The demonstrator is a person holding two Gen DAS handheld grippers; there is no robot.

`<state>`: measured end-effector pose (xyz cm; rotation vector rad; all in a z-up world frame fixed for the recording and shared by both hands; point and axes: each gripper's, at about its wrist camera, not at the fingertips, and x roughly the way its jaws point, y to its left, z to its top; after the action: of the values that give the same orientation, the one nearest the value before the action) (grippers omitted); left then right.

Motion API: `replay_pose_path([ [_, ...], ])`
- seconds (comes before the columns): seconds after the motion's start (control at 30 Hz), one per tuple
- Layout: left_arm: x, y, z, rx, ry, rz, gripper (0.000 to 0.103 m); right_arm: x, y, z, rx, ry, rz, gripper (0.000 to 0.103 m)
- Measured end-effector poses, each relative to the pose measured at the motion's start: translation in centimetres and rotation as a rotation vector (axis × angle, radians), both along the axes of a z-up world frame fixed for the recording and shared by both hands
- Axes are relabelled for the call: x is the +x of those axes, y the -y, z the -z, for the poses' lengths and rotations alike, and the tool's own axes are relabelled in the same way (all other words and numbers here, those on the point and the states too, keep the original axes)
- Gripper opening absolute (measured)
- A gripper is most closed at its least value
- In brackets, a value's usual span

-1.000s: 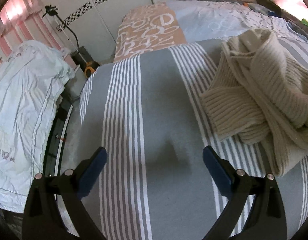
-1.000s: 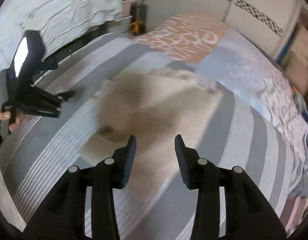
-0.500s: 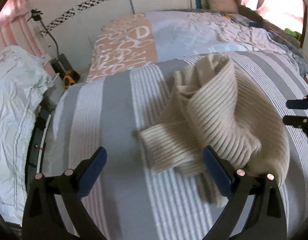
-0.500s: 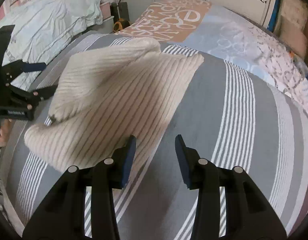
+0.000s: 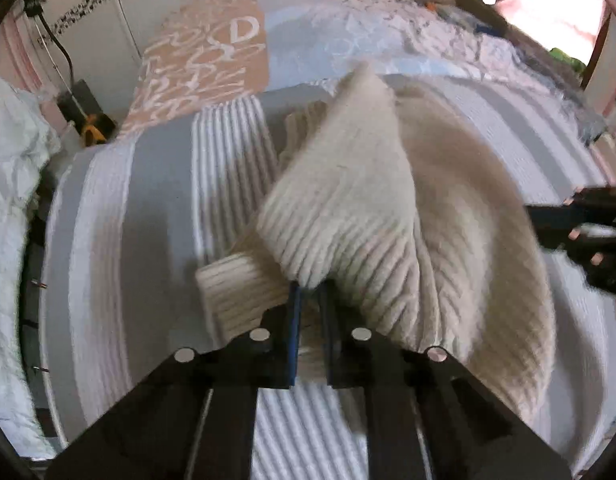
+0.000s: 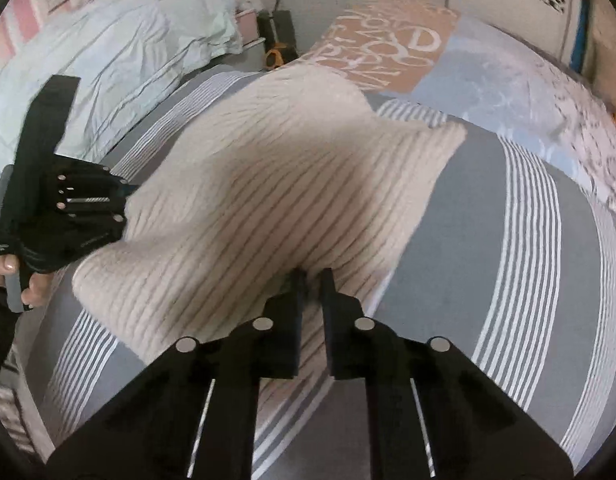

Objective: Fold small clothes

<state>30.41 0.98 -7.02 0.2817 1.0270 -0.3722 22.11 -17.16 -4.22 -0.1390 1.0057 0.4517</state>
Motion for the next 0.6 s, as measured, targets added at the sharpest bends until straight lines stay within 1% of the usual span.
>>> replay_pose_path([
  [0.03, -0.4, -0.3, 0.6, 0.033, 0.006, -0.006, 0.000, -0.4, -0.4, 0.0, -0.015, 0.006, -0.014, 0.005],
  [0.07, -0.9, -0.6, 1.1, 0.049, 0.011, -0.013, 0.000, -0.9, -0.9, 0.0, -0.024, 0.003, -0.030, 0.005],
  [0.17, -2.5, -1.9, 2.0, 0.029, 0.011, -0.013, 0.000, -1.8, -2.2, 0.3, -0.147, 0.044, -0.061, 0.005],
  [0.23, -3.4, -2.7, 2.2, 0.035, 0.023, -0.026, 0.000, -1.5, -1.6, 0.1, -0.134, 0.043, -0.044, 0.005],
  [0.3, -4.0, -3.4, 1.9, 0.032, 0.041, -0.039, 0.000, -1.2, -0.4, -0.7, -0.092, 0.042, -0.025, 0.008],
  [0.33, -4.1, -3.7, 1.6, 0.035, 0.052, -0.044, 0.000, -1.0, 0.3, -1.1, -0.064, 0.040, -0.010, 0.008],
  [0.4, -4.2, -4.3, 0.3, 0.027, 0.083, -0.059, 0.001, -0.4, 1.9, -1.9, -0.011, 0.035, 0.039, 0.019],
  [0.43, -4.0, -4.5, -0.3, 0.019, 0.092, -0.063, 0.001, 0.0, 2.5, -2.0, 0.004, 0.027, 0.055, 0.033],
  [0.47, -3.8, -4.7, -1.1, 0.006, 0.098, -0.064, 0.007, 0.2, 3.1, -2.1, 0.020, 0.030, 0.074, 0.040],
  [0.5, -3.5, -4.6, -1.5, -0.002, 0.102, -0.066, 0.016, 0.5, 3.4, -2.2, 0.024, 0.030, 0.084, 0.041],
  [0.53, -3.2, -4.6, -1.9, -0.006, 0.108, -0.070, 0.053, 0.7, 3.7, -2.1, 0.026, 0.026, 0.094, 0.041],
  [0.57, -2.9, -4.4, -2.4, -0.008, 0.129, -0.079, 0.081, 1.0, 4.3, -1.9, 0.042, 0.023, 0.118, 0.042],
  [0.6, -2.8, -4.1, -2.7, -0.011, 0.154, -0.080, 0.081, 1.1, 4.6, -1.9, 0.055, 0.022, 0.134, 0.042],
])
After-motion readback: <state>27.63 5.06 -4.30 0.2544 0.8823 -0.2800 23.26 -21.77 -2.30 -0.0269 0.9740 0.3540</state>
